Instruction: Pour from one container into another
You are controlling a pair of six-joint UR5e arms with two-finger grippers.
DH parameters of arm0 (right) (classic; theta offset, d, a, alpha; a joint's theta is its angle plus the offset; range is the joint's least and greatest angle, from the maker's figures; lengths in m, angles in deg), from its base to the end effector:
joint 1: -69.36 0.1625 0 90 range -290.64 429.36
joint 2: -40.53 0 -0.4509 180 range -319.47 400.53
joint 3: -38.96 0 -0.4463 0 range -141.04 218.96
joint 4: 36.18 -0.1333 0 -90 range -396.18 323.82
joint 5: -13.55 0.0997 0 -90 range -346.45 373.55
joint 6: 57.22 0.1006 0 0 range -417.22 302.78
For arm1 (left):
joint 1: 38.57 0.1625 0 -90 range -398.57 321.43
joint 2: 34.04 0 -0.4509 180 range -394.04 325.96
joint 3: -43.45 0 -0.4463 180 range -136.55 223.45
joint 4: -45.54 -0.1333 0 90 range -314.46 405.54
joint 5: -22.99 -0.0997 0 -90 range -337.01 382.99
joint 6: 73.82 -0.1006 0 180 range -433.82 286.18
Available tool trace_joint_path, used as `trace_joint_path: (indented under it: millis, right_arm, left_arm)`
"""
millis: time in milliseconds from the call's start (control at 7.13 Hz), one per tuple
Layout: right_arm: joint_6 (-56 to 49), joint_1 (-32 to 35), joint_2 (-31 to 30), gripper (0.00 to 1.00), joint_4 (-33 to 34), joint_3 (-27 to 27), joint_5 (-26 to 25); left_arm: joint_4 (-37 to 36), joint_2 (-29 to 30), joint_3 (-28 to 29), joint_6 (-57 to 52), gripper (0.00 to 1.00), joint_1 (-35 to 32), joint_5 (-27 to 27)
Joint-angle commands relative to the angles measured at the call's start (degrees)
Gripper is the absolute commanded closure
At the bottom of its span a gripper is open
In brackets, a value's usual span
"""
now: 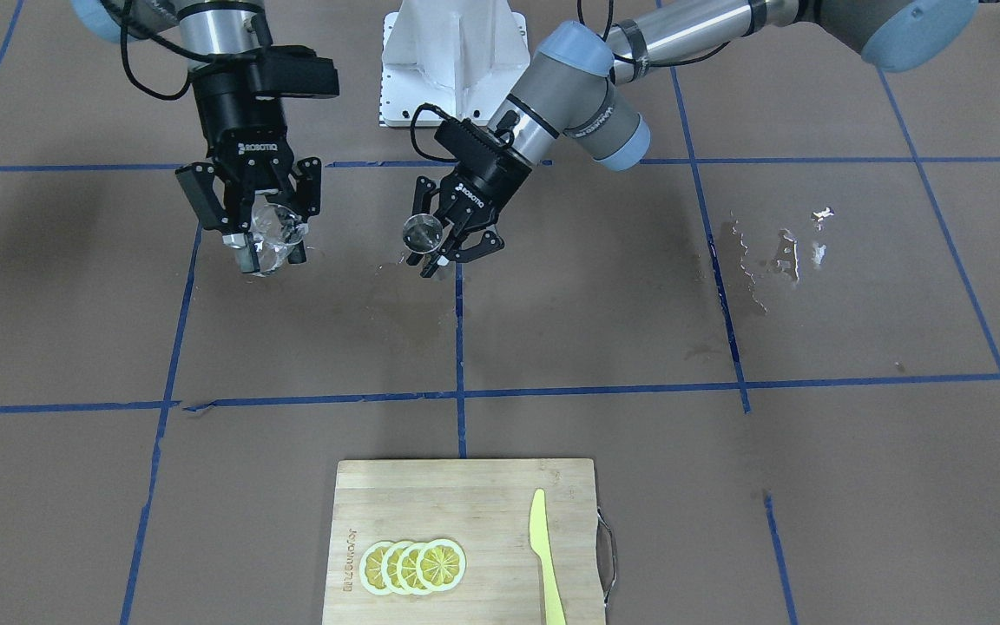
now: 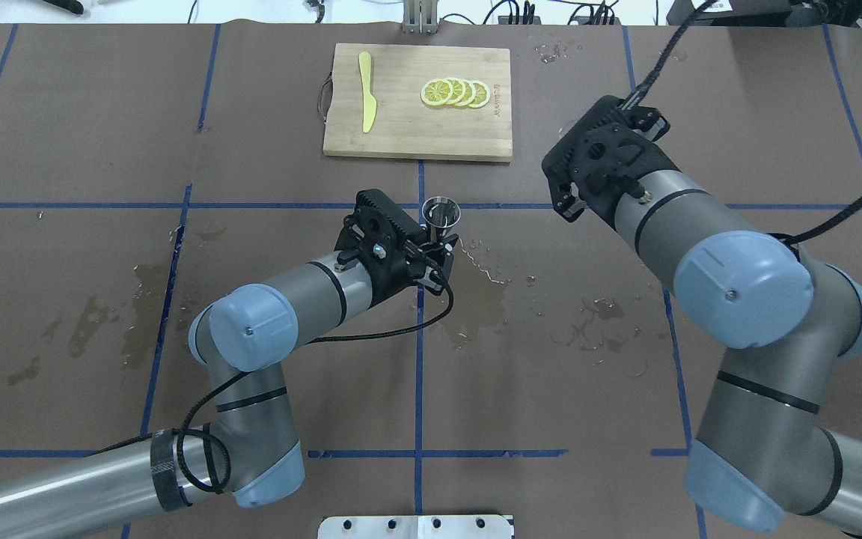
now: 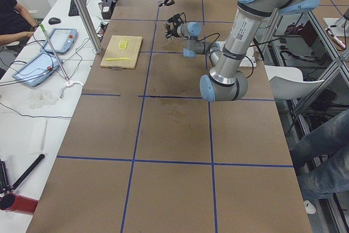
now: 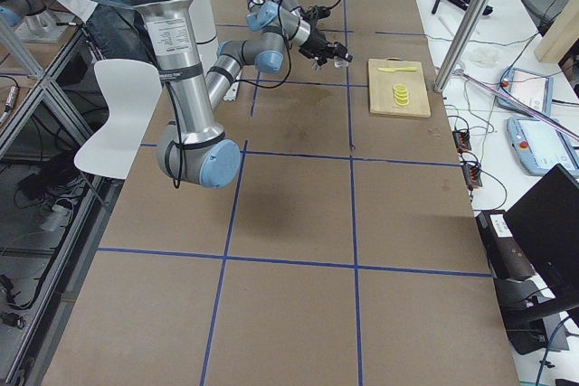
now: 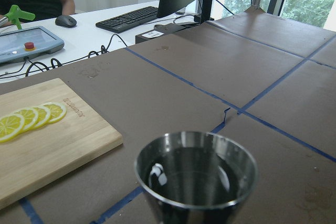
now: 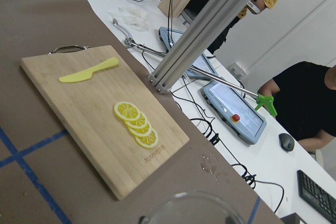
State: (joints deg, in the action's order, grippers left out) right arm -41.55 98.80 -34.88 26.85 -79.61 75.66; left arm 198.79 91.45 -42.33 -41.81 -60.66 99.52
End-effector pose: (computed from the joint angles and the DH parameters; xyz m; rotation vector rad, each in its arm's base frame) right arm -0.3961 -0.4307 0.2300 1.2079 -0.4073 -0.3779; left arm 0.6202 -0.4208 0.1909 1.1960 1.1442 0.2837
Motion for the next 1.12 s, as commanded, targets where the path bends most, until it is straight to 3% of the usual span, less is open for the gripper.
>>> trace_joint_path:
  millis: [0,140,561,982]
  right_arm:
    - [9.15,1.31,-11.74,1.0,-14.64,0.18,2.03]
    - [9.98,3.49,-13.61,1.0,-15.65,0.18,5.62]
    - [20.85,5.53,-19.32,1.0,-15.75,0.09,7.31]
    - [38.52,5.8,-23.72,1.0,-15.04,1.23,8.29]
  left_arm:
    - [2.31,-3.23,-2.01,0.24,1.0,-1.9,-0.06]
    - [2.31,-5.67,-3.59,1.72,1.0,-3.39,-0.06]
    - [2.23,-15.68,-9.3,6.74,1.0,-8.83,-1.29]
    - [1.96,-26.23,-14.14,7.36,1.0,-11.31,-9.98]
